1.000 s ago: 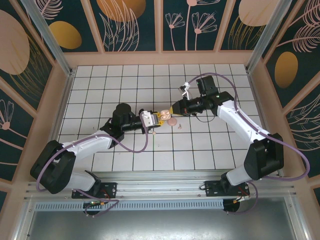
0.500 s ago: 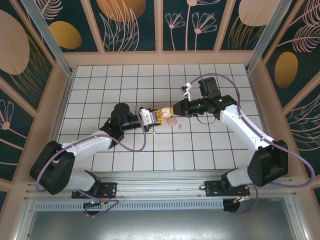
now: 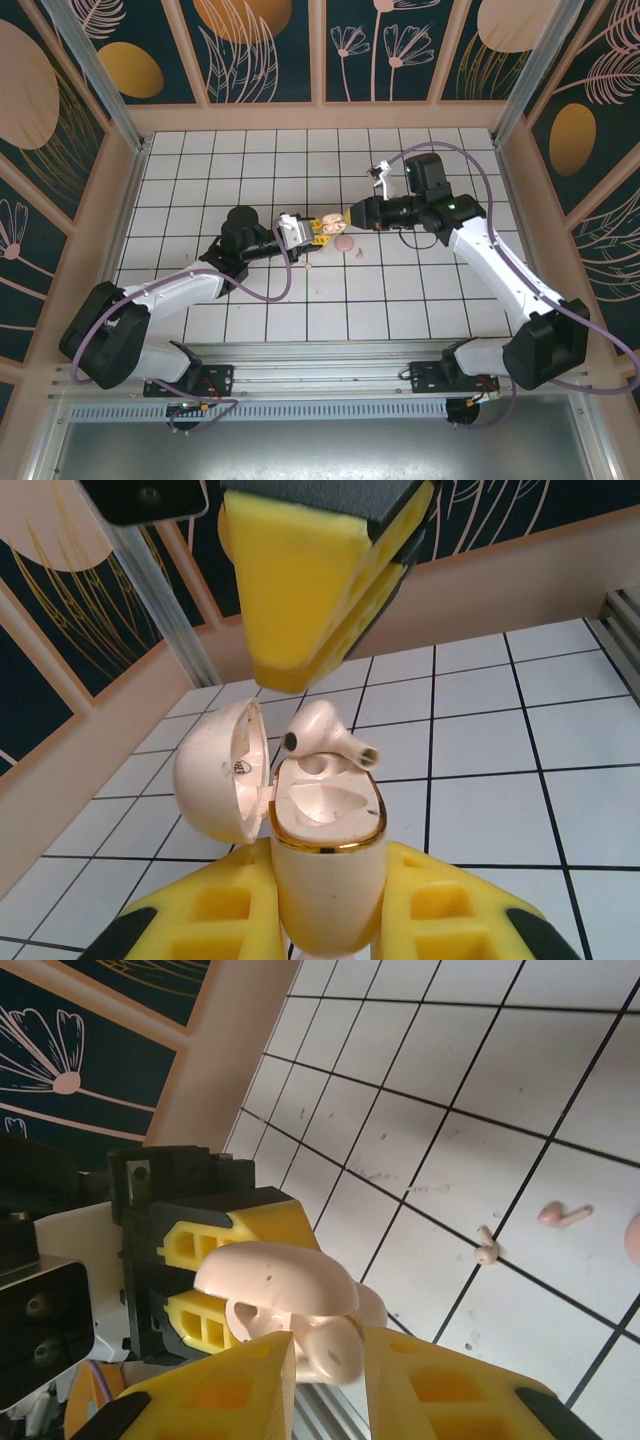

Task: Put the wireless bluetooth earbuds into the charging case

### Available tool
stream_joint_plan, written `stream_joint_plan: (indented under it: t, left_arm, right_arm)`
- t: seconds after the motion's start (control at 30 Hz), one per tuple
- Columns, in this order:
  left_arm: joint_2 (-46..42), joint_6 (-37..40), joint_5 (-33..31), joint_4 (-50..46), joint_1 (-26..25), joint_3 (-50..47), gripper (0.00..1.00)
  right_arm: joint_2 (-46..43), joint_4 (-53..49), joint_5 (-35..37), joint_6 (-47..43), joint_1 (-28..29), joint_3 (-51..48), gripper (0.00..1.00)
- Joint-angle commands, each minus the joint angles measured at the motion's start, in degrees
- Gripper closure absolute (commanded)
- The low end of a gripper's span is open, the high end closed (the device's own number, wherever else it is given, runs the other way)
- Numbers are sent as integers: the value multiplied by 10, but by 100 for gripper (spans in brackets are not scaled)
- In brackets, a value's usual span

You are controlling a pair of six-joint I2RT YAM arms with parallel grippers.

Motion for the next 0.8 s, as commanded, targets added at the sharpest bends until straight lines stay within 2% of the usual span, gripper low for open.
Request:
stream_joint_plan:
  t: [0.0, 0.27, 0.57, 0.7, 0.77]
  left_arm:
    - [2, -21, 20, 31, -3, 6, 88]
    - [8, -40, 15, 47, -4, 7, 88]
    - [26, -100, -3, 86, -4, -7, 88]
    - [20, -109, -12, 88, -4, -17, 88]
    - [14, -110, -15, 84, -4, -23, 88]
  right_arm:
    - [-27, 13, 14, -21, 8, 17, 75]
    - [-18, 6, 33, -28, 23, 21, 74]
    - [-2, -94, 149, 20, -11, 17, 67]
    - [11, -165, 194, -5, -29, 1, 65]
    - [21, -185, 214, 9, -44, -16, 64]
